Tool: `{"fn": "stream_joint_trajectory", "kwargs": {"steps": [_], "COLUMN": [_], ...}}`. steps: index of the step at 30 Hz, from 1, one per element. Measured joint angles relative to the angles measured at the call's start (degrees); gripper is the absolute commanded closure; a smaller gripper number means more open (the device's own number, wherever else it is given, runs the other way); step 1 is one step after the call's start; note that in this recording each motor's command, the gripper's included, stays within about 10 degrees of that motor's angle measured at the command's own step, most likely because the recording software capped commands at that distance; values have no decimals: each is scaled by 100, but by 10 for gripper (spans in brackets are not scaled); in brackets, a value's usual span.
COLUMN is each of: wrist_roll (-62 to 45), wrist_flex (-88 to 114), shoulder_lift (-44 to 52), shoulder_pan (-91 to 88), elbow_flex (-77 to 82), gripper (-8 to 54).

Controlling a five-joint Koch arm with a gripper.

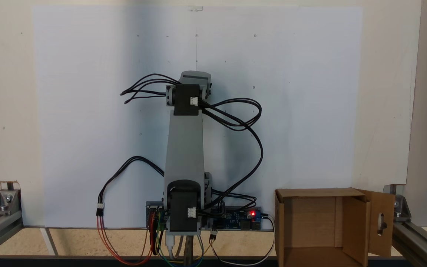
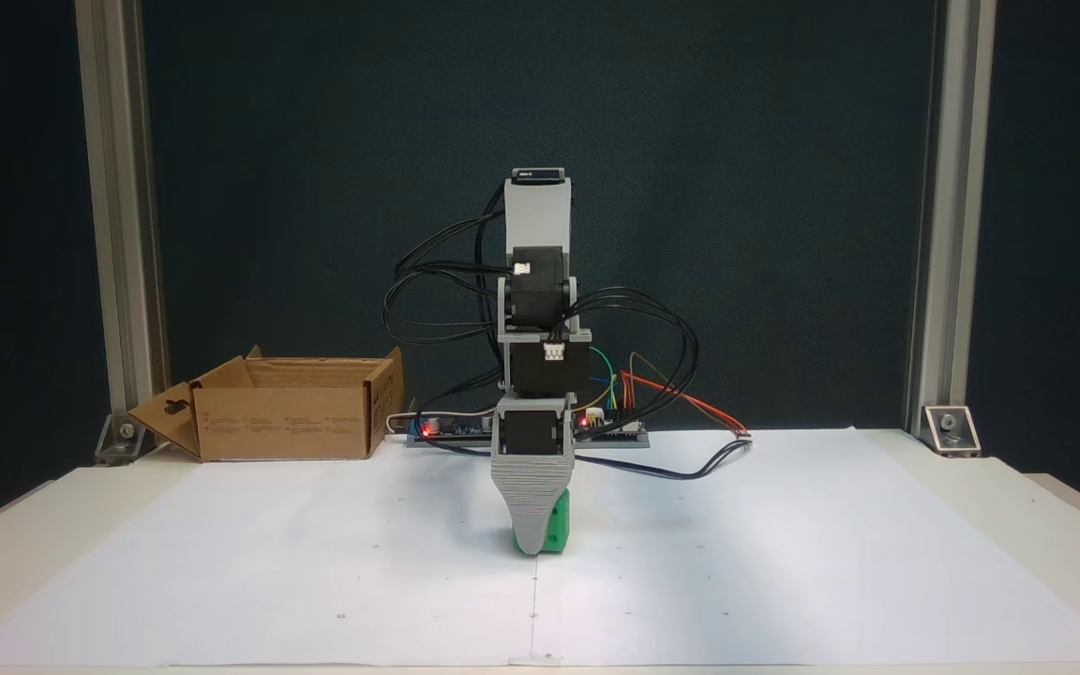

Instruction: Grasp a green dice and put it in the bin.

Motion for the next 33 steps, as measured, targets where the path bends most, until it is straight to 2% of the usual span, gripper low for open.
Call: {"fn": "stream_joint_trajectory", "kwargs": {"steps": [6, 18, 22, 26, 33], "wrist_roll": [0, 0, -62, -378, -1011], "wrist_flex": [97, 1327, 1327, 1072, 870], "shoulder_lift": [369, 4254, 4359, 4359, 3832], "shoulder_pan": [97, 466, 1222, 2725, 5783], "elbow_flex": [0, 9, 18, -88, -1661], "gripper": [340, 340, 340, 340, 340]}}
